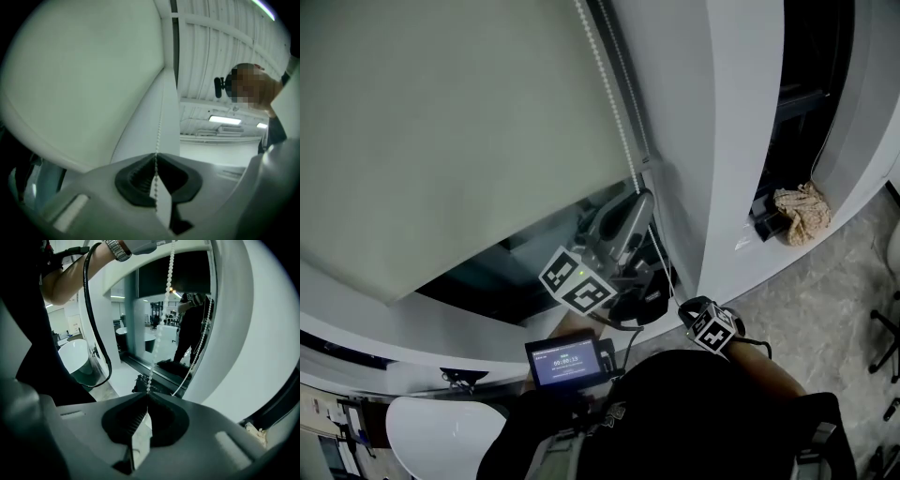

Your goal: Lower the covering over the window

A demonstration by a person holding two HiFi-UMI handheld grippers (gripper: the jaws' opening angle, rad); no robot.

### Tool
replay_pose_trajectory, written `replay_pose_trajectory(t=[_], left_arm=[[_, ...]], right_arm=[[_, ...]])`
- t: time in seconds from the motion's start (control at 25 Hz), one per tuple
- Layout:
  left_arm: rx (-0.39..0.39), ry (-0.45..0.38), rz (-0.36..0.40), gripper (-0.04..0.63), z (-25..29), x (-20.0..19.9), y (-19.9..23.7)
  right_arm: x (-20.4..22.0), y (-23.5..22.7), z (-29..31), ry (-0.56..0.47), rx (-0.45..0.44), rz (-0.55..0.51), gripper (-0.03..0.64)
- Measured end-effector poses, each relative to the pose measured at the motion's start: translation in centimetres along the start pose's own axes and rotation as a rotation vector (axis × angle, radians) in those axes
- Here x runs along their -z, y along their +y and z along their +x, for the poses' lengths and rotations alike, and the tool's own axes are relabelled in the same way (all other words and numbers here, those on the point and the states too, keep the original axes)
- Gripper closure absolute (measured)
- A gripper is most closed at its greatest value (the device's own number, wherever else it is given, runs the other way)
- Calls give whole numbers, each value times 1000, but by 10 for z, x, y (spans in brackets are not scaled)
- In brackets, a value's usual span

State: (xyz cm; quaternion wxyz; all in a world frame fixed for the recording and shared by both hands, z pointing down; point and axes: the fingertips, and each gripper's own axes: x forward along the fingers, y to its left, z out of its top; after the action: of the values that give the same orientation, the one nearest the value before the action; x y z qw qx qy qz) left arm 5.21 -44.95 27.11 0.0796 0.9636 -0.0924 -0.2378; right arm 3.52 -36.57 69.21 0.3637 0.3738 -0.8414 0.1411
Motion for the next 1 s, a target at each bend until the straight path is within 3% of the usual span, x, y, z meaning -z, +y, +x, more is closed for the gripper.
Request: replay_pose_trajectory(t=[0.08,0.16,0.32,0.44,0.68,1.0], left_arm=[[-46,18,26,584,-12,7,10],[-86,57,49,584,-23,20,19],[-149,163,70,584,-48,61,26],[-189,275,61,584,-77,117,35],[-272,541,-46,583,-147,234,39],[-272,720,-112,583,-206,309,17]], right_arm=[[0,0,-5,-17,5,14,596],[-18,-5,-18,-101,23,46,573],[-88,-16,-70,-403,25,173,559],[-145,-26,-124,-622,56,199,582],[-243,-33,-221,-893,128,125,580],[-323,-39,-274,-1041,180,-26,545]])
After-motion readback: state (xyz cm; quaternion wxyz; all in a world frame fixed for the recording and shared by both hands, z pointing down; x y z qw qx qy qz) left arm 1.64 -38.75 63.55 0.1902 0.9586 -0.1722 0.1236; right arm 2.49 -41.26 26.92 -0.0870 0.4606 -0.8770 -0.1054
